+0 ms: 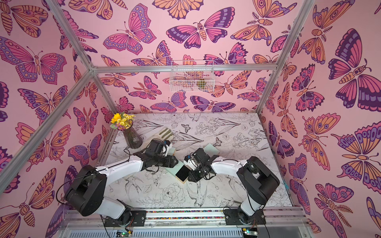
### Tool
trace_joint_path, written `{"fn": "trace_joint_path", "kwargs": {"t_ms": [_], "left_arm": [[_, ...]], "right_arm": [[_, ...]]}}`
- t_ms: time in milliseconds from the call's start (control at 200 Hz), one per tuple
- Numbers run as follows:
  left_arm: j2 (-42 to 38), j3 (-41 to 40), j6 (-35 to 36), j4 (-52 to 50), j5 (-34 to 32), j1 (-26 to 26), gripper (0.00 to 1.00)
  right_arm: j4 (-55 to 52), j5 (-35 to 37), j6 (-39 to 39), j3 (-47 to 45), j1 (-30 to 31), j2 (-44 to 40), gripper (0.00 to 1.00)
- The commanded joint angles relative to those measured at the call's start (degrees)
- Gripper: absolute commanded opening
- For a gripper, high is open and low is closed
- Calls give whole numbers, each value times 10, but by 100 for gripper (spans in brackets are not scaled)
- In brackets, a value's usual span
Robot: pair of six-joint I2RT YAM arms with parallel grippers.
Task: Place the earrings into the drawer-style jewelry box
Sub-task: Open the drawer in the jewelry box, then pick up the earring from the center of the board.
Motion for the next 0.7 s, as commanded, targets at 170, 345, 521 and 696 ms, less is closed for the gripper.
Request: {"fn": "trace_joint_path", "kwargs": {"t_ms": [170, 345, 521, 696], "left_arm": [[-99, -4, -7, -31, -66, -25, 79], [-141, -28, -34, -31, -86, -71, 81], [-145, -53, -79, -20, -96, -133, 80], [-140, -80, -113, 18, -93, -160, 81]], "right_arm": [[-54, 106, 65, -32, 4, -124, 26], [-85, 129, 131, -50, 4, -173, 26], [-133, 175, 156, -39, 41, -173, 23], [-159, 211, 176, -22, 49, -163, 22]]}}
